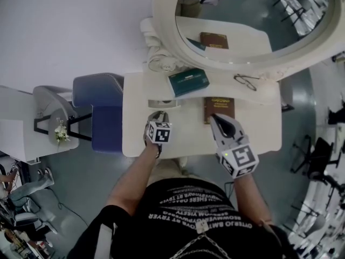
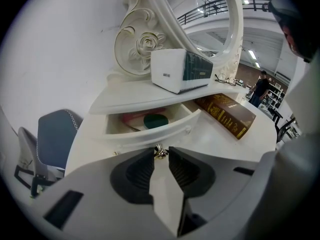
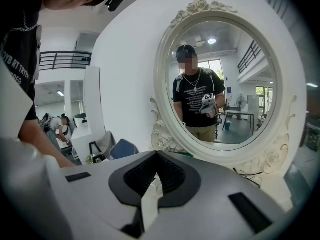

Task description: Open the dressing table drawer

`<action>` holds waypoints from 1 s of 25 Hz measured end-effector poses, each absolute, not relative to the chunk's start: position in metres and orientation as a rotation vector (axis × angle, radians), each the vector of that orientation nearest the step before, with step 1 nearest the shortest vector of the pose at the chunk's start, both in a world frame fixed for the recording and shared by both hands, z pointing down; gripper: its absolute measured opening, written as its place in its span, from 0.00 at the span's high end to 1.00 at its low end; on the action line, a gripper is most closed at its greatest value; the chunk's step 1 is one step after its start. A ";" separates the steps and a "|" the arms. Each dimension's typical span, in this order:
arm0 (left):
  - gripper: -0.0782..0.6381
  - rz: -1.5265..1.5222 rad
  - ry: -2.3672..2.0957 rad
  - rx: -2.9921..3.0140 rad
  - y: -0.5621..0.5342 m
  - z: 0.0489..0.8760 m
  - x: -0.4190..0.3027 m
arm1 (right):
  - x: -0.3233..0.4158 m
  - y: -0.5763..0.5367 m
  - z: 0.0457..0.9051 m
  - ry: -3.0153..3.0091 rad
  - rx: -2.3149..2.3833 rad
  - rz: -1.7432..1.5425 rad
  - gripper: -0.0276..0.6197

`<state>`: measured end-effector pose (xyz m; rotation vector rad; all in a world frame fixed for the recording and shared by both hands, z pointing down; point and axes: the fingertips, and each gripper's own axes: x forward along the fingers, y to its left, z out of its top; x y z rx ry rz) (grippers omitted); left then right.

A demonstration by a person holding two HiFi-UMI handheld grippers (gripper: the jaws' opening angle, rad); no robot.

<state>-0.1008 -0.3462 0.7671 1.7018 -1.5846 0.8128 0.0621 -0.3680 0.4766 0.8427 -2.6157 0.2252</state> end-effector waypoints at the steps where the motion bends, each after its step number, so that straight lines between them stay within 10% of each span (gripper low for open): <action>1: 0.76 0.814 -1.585 1.702 -0.345 0.767 -0.101 | 0.062 -0.367 0.476 -2.617 0.842 0.224 0.95; 25: 0.76 0.838 -1.587 1.695 -0.322 0.768 -0.095 | 0.063 -0.354 0.474 -2.631 0.826 0.215 0.95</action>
